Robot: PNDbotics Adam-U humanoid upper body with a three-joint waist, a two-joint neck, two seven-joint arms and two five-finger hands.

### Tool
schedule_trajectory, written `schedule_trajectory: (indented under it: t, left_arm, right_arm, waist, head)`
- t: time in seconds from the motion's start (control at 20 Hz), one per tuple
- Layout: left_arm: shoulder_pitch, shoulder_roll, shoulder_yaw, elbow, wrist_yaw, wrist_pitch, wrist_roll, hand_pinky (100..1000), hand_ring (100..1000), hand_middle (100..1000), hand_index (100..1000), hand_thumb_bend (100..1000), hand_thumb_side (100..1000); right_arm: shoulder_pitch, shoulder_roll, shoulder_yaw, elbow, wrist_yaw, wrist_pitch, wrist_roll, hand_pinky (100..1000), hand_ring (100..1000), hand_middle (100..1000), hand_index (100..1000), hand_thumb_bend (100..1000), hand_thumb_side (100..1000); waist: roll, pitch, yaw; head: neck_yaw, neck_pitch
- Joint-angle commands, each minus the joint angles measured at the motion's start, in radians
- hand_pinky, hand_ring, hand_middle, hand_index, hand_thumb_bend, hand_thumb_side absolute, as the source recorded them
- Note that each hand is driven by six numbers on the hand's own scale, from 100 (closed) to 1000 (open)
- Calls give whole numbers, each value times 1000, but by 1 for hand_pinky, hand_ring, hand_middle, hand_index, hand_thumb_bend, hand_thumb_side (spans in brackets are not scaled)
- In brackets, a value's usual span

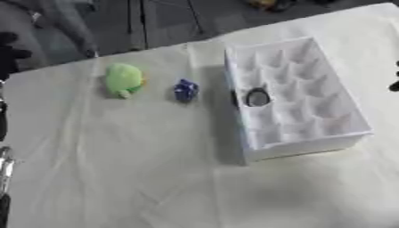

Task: Pick up objects on the table and place them in the box.

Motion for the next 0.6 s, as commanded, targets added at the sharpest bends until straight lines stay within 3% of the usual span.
schedule_trajectory:
  t: [0.05, 0.6]
  left_arm:
    - [-3, 17, 7, -21, -6, -1, 4, 950, 695, 761, 819, 552, 816]
    - [-2, 17, 7, -22, -7, 1, 3, 951, 694, 760, 815, 552, 816]
  right_arm:
    - [-7, -18, -11, -24, 6, -3, 1, 752, 571, 710, 916, 352, 743]
    - [-6, -16, -11, -24, 7, -3, 0, 752, 571, 711, 916, 353, 743]
  waist:
    - [-20, -11, 0]
    - [-20, -10, 2]
  head:
    - [-3, -10]
    - [-5, -8]
